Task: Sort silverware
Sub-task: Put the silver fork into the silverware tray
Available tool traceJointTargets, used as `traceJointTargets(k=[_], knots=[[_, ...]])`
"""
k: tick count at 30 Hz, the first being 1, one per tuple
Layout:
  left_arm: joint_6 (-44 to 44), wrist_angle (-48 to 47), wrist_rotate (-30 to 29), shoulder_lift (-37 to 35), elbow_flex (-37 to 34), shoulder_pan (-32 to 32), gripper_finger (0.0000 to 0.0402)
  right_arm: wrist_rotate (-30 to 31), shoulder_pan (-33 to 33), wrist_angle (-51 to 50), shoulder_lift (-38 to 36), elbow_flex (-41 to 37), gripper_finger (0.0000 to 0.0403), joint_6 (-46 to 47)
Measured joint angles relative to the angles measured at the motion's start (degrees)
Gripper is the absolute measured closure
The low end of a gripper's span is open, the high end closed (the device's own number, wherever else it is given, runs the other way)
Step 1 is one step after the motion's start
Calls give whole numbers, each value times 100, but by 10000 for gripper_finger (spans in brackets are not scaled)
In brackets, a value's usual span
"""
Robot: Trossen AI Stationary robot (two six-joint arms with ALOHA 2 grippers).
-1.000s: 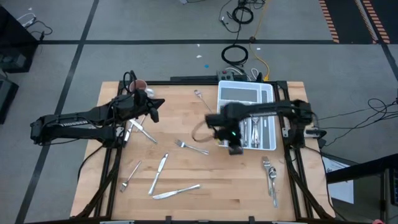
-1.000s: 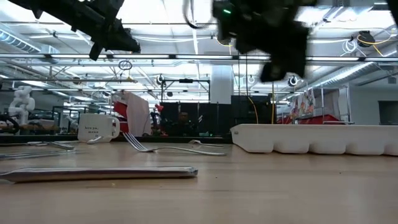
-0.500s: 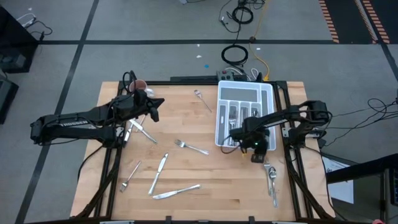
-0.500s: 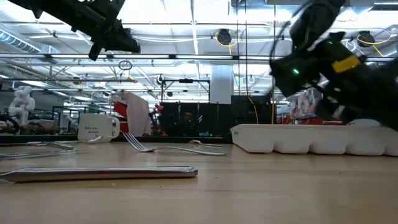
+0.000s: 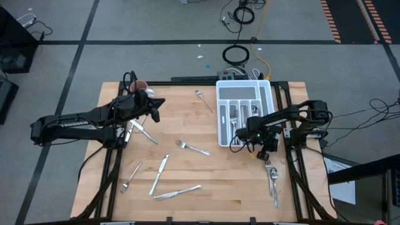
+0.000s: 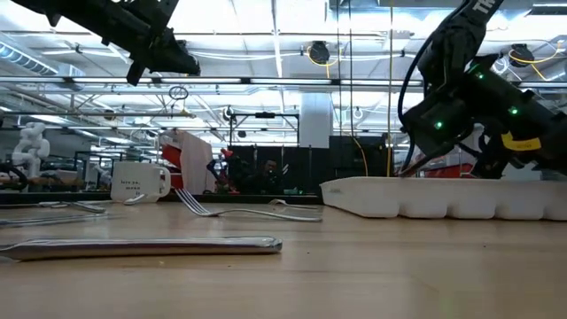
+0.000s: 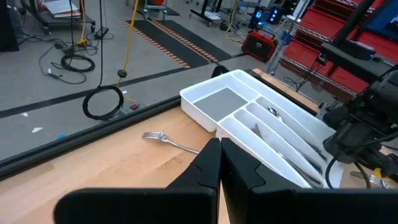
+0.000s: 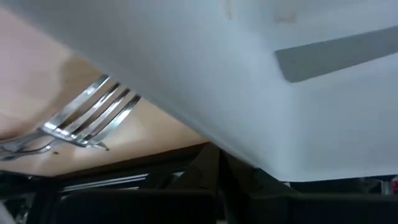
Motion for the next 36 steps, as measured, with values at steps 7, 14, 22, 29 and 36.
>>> traceJointTargets(k=[7, 14, 22, 29, 36], knots=[[-4, -19, 76, 0, 0, 0, 391, -295, 198, -447, -193, 133, 403, -190], [241, 262, 222, 154, 0, 5, 391, -822, 227, -1081, -1086, 1105, 403, -72], [585, 1193, 675, 1974, 526, 696, 391, -654, 232, -1298, -1900, 2884, 403, 766], [817, -106, 2478, 4632, 3018, 1584, 397, 791, 233, -1259, -2212, 4416, 403, 1383], [2379, -2556, 2475, 6878, 5939, 1928, 399, 1724, 573, -1241, -2310, 5141, 403, 1649]])
